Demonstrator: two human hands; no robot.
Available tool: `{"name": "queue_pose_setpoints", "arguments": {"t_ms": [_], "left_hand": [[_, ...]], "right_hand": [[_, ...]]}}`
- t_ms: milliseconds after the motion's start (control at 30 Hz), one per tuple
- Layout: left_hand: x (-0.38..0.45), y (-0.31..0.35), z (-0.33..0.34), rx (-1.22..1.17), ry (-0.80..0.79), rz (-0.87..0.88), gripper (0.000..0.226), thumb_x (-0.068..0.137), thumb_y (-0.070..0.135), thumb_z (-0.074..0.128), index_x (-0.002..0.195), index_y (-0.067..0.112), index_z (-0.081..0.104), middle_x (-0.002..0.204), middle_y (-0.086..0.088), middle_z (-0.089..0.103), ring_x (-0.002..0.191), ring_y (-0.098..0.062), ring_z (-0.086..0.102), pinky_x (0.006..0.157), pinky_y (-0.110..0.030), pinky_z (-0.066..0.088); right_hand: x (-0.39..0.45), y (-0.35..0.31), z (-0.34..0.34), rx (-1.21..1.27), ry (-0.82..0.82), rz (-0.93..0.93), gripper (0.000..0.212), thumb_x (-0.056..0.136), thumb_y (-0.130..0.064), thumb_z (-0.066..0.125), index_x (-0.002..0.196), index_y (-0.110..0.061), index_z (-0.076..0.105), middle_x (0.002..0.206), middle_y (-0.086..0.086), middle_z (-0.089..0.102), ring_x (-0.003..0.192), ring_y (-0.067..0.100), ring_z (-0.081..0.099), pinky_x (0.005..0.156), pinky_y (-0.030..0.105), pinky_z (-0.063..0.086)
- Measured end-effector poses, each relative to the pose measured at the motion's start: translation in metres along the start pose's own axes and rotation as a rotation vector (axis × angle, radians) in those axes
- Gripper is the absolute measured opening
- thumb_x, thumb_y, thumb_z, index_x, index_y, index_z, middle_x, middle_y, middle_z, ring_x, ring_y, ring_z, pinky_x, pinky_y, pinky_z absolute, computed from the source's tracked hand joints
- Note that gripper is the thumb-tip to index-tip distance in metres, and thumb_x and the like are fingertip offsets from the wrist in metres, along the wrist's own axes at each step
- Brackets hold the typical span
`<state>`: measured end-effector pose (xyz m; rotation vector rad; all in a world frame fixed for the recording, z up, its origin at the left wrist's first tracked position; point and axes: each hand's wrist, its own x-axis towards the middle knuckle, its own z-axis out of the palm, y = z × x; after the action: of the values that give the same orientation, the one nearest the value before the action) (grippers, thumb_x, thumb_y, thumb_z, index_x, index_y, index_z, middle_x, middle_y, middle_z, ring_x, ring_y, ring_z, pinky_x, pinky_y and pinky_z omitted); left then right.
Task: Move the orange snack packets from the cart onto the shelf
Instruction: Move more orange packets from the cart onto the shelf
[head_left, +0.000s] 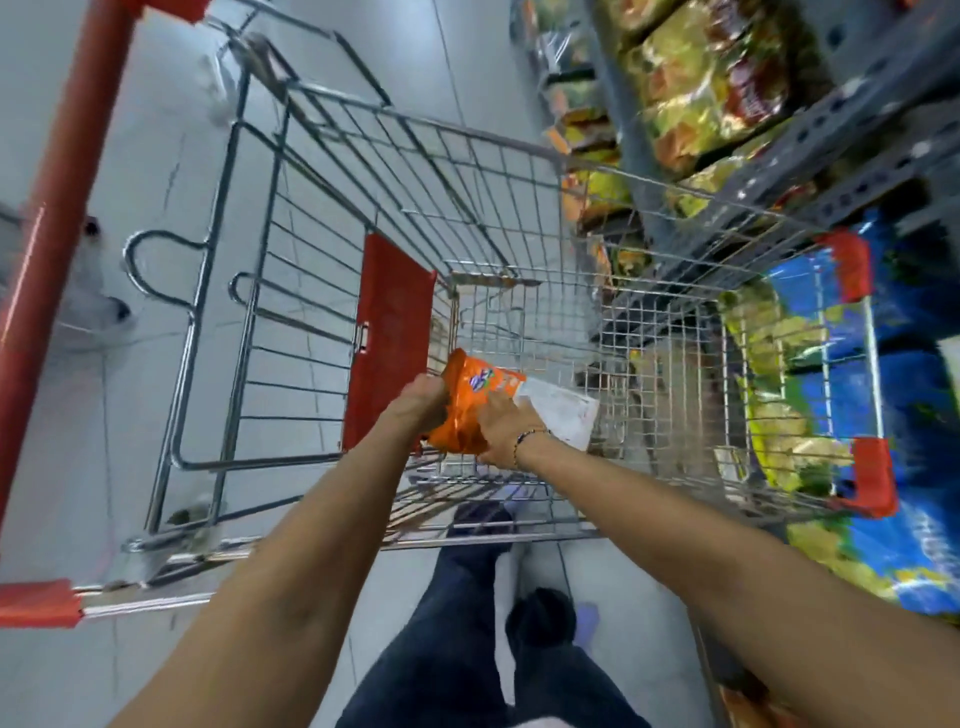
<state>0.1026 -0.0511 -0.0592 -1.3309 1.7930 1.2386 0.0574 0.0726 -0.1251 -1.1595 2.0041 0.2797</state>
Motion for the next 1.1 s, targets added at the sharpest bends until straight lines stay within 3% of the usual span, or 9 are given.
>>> {"name": "queue_pose_setpoints", "arguments": {"t_ms": [167,367,533,700,767,833,933,1033,1100], "left_hand": [[0.032,-0.002,0.007,0.352,-0.016,0.104,0.026,0.091,0.008,0.044,0.110,-0.002,0.058,0.116,-0.021,0.063,0.100,-0.034,0.062,0.086,-0.038,0.051],[0.056,0.005,0.015,0.562,0.082,0.211,0.025,0.084,0.011,0.049,0.103,0.003,0.062,0.109,-0.024,0.065,0.099,-0.040,0.063,0.080,-0.038,0.051],[0.063,0.017,0.009,0.209,0.496,0.424,0.027,0.091,0.025,0.044,0.101,0.004,0.058,0.094,-0.030,0.067,0.089,-0.047,0.062,0.077,-0.046,0.049],[0.063,0.029,0.007,-0.159,0.631,0.331,0.029,0.094,0.025,0.037,0.099,0.005,0.057,0.094,-0.016,0.065,0.080,-0.024,0.048,0.069,-0.030,0.030],[0.065,0.027,0.013,-0.234,0.698,0.336,0.026,0.095,0.022,0.035,0.098,0.005,0.055,0.089,-0.015,0.063,0.079,-0.027,0.050,0.069,-0.030,0.030],[0.080,0.022,0.026,-0.258,0.608,0.299,0.024,0.095,0.020,0.034,0.097,0.005,0.052,0.089,-0.014,0.062,0.080,-0.029,0.054,0.070,-0.031,0.035],[0.111,0.014,0.045,-0.239,0.267,0.149,0.023,0.090,0.015,0.040,0.102,0.002,0.055,0.091,-0.011,0.063,0.083,-0.026,0.056,0.075,-0.033,0.045],[0.139,0.019,0.050,-0.334,0.036,0.066,0.021,0.091,0.014,0.042,0.091,0.001,0.057,0.070,-0.004,0.050,0.068,-0.019,0.045,0.068,-0.034,0.044],[0.151,0.025,0.049,-0.390,-0.018,0.058,0.023,0.092,0.015,0.044,0.097,-0.001,0.060,0.082,-0.018,0.058,0.077,-0.025,0.052,0.075,-0.038,0.045]], "right_hand": [[0.030,0.012,0.035,-0.209,-0.009,0.100,0.090,0.082,-0.041,0.061,0.145,-0.016,0.002,0.156,0.015,0.000,0.143,0.038,-0.002,0.108,0.066,0.019],[0.032,0.041,0.021,-0.005,0.092,0.066,0.069,0.083,-0.007,0.057,0.140,-0.015,0.021,0.150,0.014,0.024,0.134,0.039,0.028,0.097,0.060,0.040],[0.039,0.104,-0.017,0.413,0.025,-0.039,0.078,0.067,-0.027,0.079,0.134,-0.023,0.038,0.134,0.007,0.051,0.119,0.030,0.050,0.098,0.040,0.044],[0.055,0.143,-0.050,0.698,0.045,0.129,0.067,0.067,-0.012,0.078,0.127,-0.021,0.050,0.112,0.005,0.060,0.094,0.021,0.056,0.068,0.022,0.046],[0.064,0.157,-0.052,0.770,0.097,0.194,0.056,0.068,-0.011,0.078,0.120,-0.016,0.056,0.113,0.009,0.063,0.096,0.022,0.056,0.074,0.026,0.044],[0.074,0.169,-0.054,0.788,0.124,0.226,0.049,0.072,-0.010,0.074,0.118,-0.014,0.057,0.120,0.012,0.062,0.106,0.026,0.057,0.085,0.029,0.044],[0.081,0.173,-0.061,0.804,0.096,0.232,0.050,0.081,-0.007,0.061,0.128,-0.017,0.050,0.132,0.010,0.054,0.118,0.029,0.051,0.094,0.032,0.041],[0.092,0.162,-0.072,0.915,0.040,0.168,0.054,0.084,-0.040,0.059,0.132,-0.020,0.044,0.126,0.003,0.053,0.111,0.020,0.051,0.096,0.039,0.041],[0.103,0.152,-0.074,0.906,0.039,0.145,0.067,0.075,-0.062,0.058,0.125,-0.019,0.046,0.115,0.001,0.058,0.102,0.020,0.057,0.093,0.040,0.047]]}}
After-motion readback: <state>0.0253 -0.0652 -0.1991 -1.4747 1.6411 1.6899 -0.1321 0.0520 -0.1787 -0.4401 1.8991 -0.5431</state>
